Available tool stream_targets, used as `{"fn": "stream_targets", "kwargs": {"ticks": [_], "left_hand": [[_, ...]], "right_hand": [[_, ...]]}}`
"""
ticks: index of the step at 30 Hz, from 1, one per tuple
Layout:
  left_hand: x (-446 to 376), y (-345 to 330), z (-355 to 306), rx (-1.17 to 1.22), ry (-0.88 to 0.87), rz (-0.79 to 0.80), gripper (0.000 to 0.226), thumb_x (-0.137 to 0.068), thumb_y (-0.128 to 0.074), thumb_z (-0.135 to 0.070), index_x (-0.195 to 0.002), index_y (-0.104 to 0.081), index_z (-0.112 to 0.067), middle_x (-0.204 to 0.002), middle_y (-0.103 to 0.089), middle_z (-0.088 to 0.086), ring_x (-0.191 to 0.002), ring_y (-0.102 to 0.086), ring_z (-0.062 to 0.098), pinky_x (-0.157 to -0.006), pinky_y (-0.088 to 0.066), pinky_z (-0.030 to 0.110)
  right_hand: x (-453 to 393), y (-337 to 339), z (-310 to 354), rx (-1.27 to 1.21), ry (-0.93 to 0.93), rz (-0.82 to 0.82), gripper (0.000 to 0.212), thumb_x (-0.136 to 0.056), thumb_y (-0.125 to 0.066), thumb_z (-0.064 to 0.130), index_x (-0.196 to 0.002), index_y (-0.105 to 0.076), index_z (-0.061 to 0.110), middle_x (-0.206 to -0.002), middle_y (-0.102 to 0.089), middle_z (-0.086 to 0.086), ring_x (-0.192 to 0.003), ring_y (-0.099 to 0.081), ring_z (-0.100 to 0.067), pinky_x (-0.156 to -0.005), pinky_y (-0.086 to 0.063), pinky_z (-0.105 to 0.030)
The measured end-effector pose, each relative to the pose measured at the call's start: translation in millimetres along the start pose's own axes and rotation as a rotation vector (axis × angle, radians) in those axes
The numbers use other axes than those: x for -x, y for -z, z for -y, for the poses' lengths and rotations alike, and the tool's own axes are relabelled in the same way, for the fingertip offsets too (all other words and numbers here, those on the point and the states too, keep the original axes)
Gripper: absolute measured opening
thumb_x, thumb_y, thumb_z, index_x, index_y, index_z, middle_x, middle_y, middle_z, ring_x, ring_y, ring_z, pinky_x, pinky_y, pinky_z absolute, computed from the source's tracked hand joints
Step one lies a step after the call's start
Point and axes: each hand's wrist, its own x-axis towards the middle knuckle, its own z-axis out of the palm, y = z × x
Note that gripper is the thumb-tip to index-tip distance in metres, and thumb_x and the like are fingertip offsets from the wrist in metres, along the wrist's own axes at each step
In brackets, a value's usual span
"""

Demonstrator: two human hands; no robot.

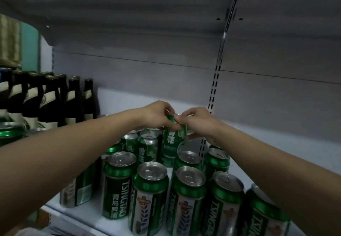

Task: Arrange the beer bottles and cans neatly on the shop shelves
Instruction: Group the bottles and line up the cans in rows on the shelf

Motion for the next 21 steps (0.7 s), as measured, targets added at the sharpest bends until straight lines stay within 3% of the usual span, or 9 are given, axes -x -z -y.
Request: {"fn": "stream_targets", "kwargs": {"ticks": [5, 8, 12, 15, 19, 21], "left_hand": [[4.1, -12.9, 13.5, -0.264, 0.028, 0.142, 0.055, -0.07, -0.087, -0.024, -0.117, -0.061, -0.013, -0.11, -0.064, 0.002, -0.1, -0.061, 0.021, -0.089, -0.052, 0.035], [5.4, -25.7, 19.5, -0.431, 0.012, 0.209, 0.078, -0.068, -0.088, -0.029, -0.132, -0.046, -0.016, -0.115, -0.059, 0.0, -0.103, -0.056, 0.019, -0.092, -0.048, 0.033], [5.0, -24.2, 16.5, -0.506, 0.022, 0.234, 0.091, -0.068, -0.087, -0.035, -0.143, -0.037, -0.018, -0.13, -0.057, 0.001, -0.116, -0.054, 0.022, -0.1, -0.045, 0.035], [4.3, -23.9, 7.8, -0.558, 0.018, 0.248, 0.089, -0.071, -0.085, -0.035, -0.144, -0.037, -0.018, -0.133, -0.056, 0.002, -0.118, -0.053, 0.024, -0.1, -0.045, 0.035], [0.6, -20.6, -8.3, -0.532, -0.005, 0.252, 0.08, -0.078, -0.08, -0.034, -0.144, -0.037, -0.018, -0.138, -0.052, 0.001, -0.12, -0.053, 0.023, -0.102, -0.044, 0.035], [-0.8, -18.8, -19.3, -0.504, -0.031, 0.229, 0.07, -0.085, -0.074, -0.03, -0.144, -0.038, -0.016, -0.14, -0.05, 0.002, -0.119, -0.053, 0.021, -0.098, -0.045, 0.031]], "right_hand": [[-6.1, -23.6, -15.3, 0.142, -0.115, 0.132, 0.025, -0.087, -0.074, 0.023, -0.097, -0.066, 0.001, -0.099, -0.072, -0.019, -0.089, -0.07, -0.029, -0.076, -0.058, -0.041], [-7.0, -32.1, -22.0, 0.242, -0.147, 0.199, 0.021, -0.08, -0.075, 0.018, -0.091, -0.066, 0.002, -0.085, -0.066, -0.014, -0.075, -0.062, -0.024, -0.066, -0.048, -0.036], [-7.7, -27.5, -17.6, 0.352, -0.159, 0.252, 0.038, -0.079, -0.078, 0.031, -0.102, -0.068, 0.002, -0.098, -0.07, -0.014, -0.092, -0.068, -0.03, -0.083, -0.055, -0.042], [-5.0, -20.3, -13.0, 0.328, -0.143, 0.272, 0.032, -0.088, -0.07, 0.032, -0.101, -0.067, 0.003, -0.094, -0.07, -0.011, -0.083, -0.067, -0.024, -0.071, -0.055, -0.035], [5.8, -0.7, -8.1, 0.297, -0.098, 0.181, 0.032, -0.097, -0.061, 0.031, -0.112, -0.064, 0.004, -0.112, -0.067, -0.017, -0.103, -0.067, -0.029, -0.085, -0.058, -0.04], [12.4, 13.8, -6.9, 0.295, -0.07, 0.128, 0.029, -0.099, -0.057, 0.029, -0.111, -0.063, 0.003, -0.109, -0.067, -0.018, -0.098, -0.069, -0.031, -0.081, -0.059, -0.042]]}}
